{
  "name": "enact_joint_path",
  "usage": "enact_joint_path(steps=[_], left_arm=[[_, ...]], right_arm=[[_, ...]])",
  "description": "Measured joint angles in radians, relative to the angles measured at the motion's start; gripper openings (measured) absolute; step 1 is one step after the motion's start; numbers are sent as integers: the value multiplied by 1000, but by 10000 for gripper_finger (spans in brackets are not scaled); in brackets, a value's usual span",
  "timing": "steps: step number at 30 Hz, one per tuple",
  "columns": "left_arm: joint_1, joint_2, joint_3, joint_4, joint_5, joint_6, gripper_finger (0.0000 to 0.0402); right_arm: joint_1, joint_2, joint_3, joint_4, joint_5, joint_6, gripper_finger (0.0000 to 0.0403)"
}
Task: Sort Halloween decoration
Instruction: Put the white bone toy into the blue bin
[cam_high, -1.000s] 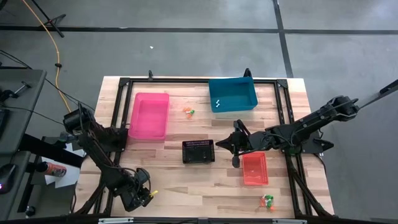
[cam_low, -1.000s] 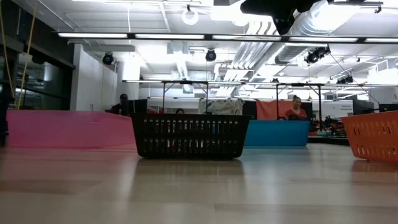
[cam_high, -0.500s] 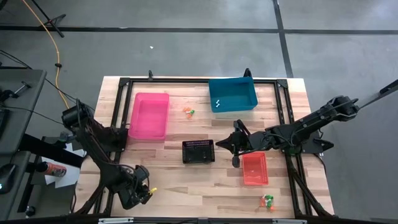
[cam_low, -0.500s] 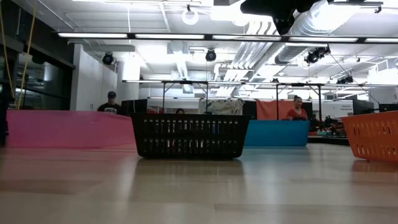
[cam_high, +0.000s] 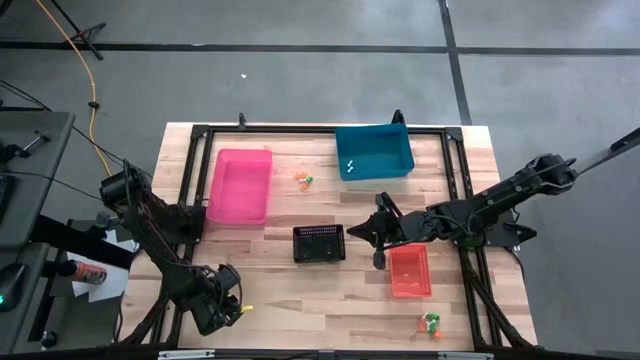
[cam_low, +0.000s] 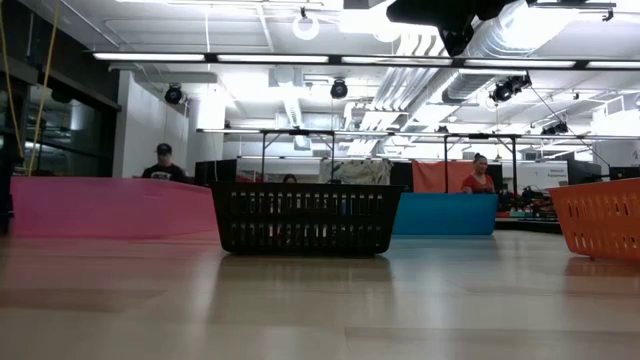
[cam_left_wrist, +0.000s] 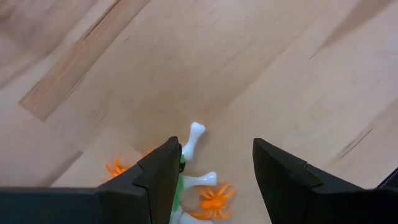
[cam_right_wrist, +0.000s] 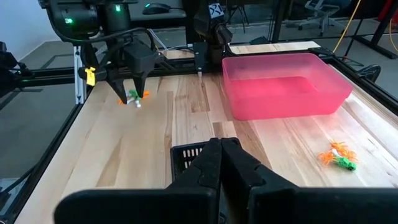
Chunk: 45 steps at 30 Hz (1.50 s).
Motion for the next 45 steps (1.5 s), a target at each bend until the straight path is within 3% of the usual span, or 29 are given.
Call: enact_joint_path(steps=[12, 23, 27, 39, 45], left_arm=[[13, 90, 4, 20, 50, 54, 186], [27, 95, 4, 0, 43, 115, 181], [27, 97, 3, -29, 36, 111, 152], [27, 97, 2, -55, 19, 97, 11], [28, 97, 2, -55, 16, 98, 8]], right_arm=[[0, 0, 0, 0, 0, 0, 0], [0, 0, 0, 1, 0, 0, 0], [0, 0, 0, 1, 0, 0, 0], [0, 0, 0, 1, 0, -7, 0], [0, 0, 0, 1, 0, 0, 0]])
